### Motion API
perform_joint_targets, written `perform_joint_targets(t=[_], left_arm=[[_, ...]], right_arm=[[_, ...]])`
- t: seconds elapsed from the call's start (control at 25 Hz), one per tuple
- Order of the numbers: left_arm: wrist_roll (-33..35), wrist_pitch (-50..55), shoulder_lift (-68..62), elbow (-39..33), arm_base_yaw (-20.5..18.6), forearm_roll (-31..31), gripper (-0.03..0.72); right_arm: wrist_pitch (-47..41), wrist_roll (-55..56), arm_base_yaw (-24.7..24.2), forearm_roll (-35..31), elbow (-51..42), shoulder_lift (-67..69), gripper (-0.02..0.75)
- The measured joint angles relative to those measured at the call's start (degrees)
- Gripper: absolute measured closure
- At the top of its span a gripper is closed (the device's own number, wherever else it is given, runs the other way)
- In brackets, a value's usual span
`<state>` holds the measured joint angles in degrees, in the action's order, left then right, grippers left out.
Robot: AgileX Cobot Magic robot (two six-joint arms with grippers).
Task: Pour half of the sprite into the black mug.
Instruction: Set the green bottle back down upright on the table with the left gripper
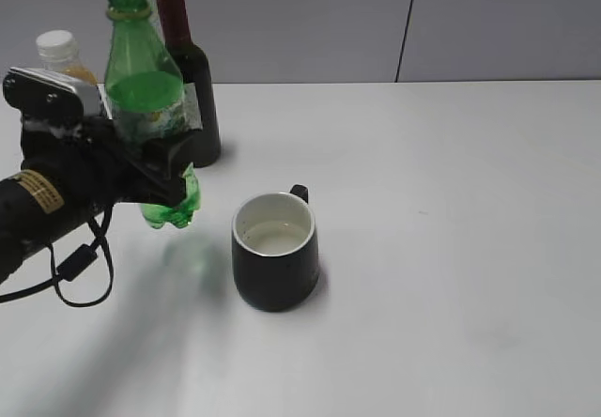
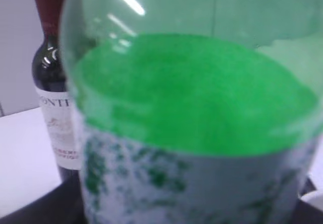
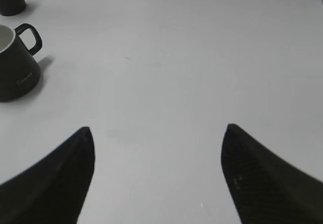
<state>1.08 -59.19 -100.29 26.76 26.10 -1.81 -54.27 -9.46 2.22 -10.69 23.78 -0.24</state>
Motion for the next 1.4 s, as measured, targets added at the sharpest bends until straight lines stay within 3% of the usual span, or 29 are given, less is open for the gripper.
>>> perform_joint_targets(t=[0.2,0.64,0.96,1.4], left_arm=[[-8.5,-2.7,-0.2,3.2,-3.8,11.1,0.242],[-14.4,3.5,-10.2,23.9,-4.0,24.4,0.242],[-17.3,7.5,-18.7,35.5,-3.5,26.0,0.242],[-17.4,8.7,-29.2,45.1,-0.3,26.2,0.242]], right_arm=[[0.0,0.0,0.0,0.0,0.0,0.0,0.146],[0.0,0.0,0.0,0.0,0.0,0.0,0.146],[0.0,0.0,0.0,0.0,0.0,0.0,0.146],[0.0,0.0,0.0,0.0,0.0,0.0,0.146]])
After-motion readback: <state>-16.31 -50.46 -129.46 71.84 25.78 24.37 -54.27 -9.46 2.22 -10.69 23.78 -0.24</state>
